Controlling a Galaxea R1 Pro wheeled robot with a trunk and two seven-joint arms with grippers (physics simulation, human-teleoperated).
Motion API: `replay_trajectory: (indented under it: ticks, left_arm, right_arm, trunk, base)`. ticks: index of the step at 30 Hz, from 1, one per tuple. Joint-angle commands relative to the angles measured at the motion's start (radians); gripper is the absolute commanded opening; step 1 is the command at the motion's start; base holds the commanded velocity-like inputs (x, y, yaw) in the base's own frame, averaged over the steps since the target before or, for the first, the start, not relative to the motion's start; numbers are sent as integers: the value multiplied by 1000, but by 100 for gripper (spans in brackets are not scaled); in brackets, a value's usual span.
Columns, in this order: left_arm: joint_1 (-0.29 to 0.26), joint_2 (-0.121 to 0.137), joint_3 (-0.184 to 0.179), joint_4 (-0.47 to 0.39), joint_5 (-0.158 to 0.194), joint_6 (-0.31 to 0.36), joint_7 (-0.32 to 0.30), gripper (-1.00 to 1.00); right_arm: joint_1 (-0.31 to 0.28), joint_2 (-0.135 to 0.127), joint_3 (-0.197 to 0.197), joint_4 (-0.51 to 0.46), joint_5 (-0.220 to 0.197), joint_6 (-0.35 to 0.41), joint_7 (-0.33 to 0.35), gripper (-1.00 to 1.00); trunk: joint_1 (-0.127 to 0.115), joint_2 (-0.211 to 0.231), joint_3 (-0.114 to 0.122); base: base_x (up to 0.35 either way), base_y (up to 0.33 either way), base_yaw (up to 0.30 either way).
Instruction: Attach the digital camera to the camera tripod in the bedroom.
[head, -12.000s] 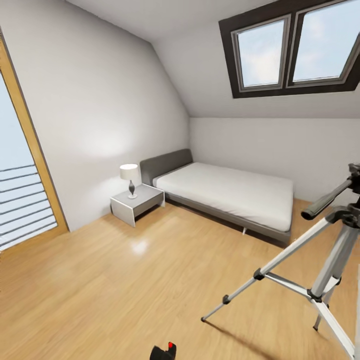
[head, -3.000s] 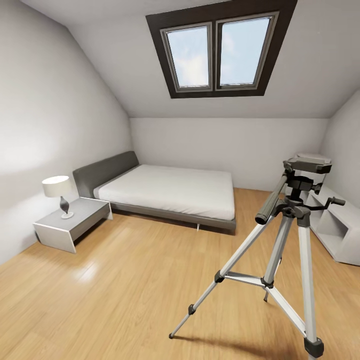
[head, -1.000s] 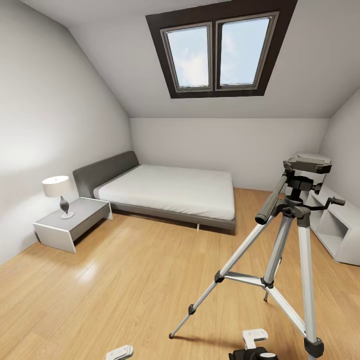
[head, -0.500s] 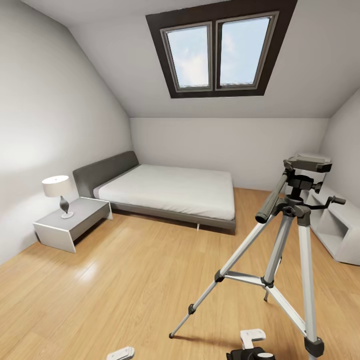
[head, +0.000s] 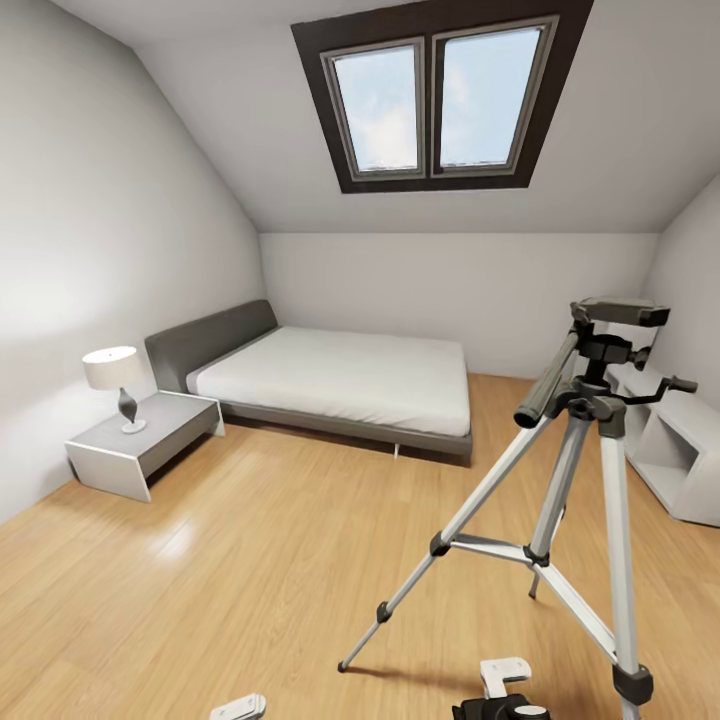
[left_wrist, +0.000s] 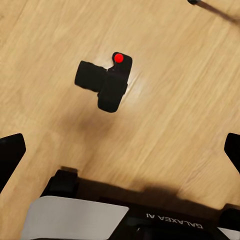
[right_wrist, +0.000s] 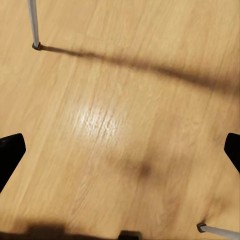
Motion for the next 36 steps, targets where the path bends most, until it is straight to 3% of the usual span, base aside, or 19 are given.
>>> replay_trajectory:
  ticks: [1, 14, 24, 36]
  left_arm:
    - [0, -1, 2, -2, 11, 4, 7, 100]
    - [-1, 0, 2, -1, 11, 4, 6, 100]
    - [-1, 3, 4, 8, 11, 2, 3, 100]
    - [-1, 6, 6, 19, 17, -51, 5, 100]
  right_arm:
    - [-1, 0, 1, -2, 5, 4, 1, 100]
    - [-1, 1, 4, 7, 2, -46, 1, 100]
    - [-1, 1, 7, 109, 8, -80, 1, 100]
    - [-1, 0, 4, 119, 8, -88, 8, 100]
  trunk:
    - [4, -8, -4]
    - [54, -99, -45]
    - [92, -169, -76]
    - [138, -253, -114]
  base:
    - [0, 0, 0]
    - [0, 0, 0]
    - [0, 0, 0]
    - [0, 0, 0]
